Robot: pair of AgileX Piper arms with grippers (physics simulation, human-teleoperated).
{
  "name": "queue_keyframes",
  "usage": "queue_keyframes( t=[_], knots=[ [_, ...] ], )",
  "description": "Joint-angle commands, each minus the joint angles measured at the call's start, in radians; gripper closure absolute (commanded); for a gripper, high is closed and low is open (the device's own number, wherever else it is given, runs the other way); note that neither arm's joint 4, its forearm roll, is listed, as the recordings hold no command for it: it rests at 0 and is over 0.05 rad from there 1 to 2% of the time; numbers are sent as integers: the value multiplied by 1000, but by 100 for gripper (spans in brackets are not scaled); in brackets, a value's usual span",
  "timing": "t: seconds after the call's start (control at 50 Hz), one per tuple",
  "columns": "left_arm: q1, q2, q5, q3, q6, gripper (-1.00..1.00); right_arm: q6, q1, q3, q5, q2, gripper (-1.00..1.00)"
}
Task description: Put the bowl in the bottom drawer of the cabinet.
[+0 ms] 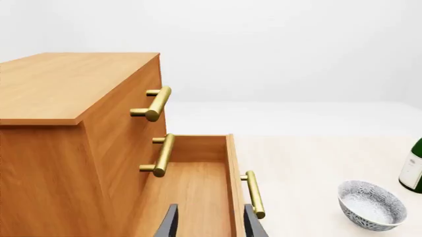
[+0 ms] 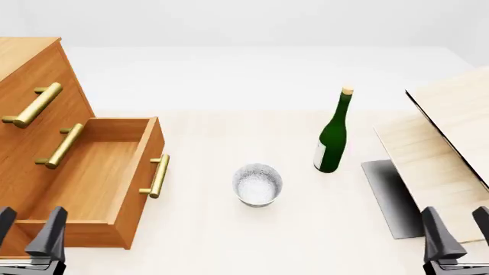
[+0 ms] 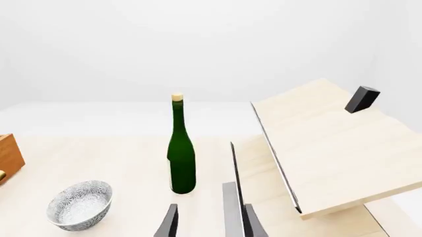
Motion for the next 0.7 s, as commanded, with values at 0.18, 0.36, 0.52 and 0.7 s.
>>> queue_keyframes(
  t=[0.18,0.36,0.52,0.7],
  knots=[
    [2,11,-4,-1,6,-100,-3,0,-1,0,2,-100],
    [-86,-2,-9,-22,10,-100,-4,0,-1,0,1,-100],
    [-238,-2,-22,1,66,-100,-4,0,-1,1,0,-100],
    [-312,-2,-40,-9,53,-100,-4,0,-1,1,0,-100]
  ],
)
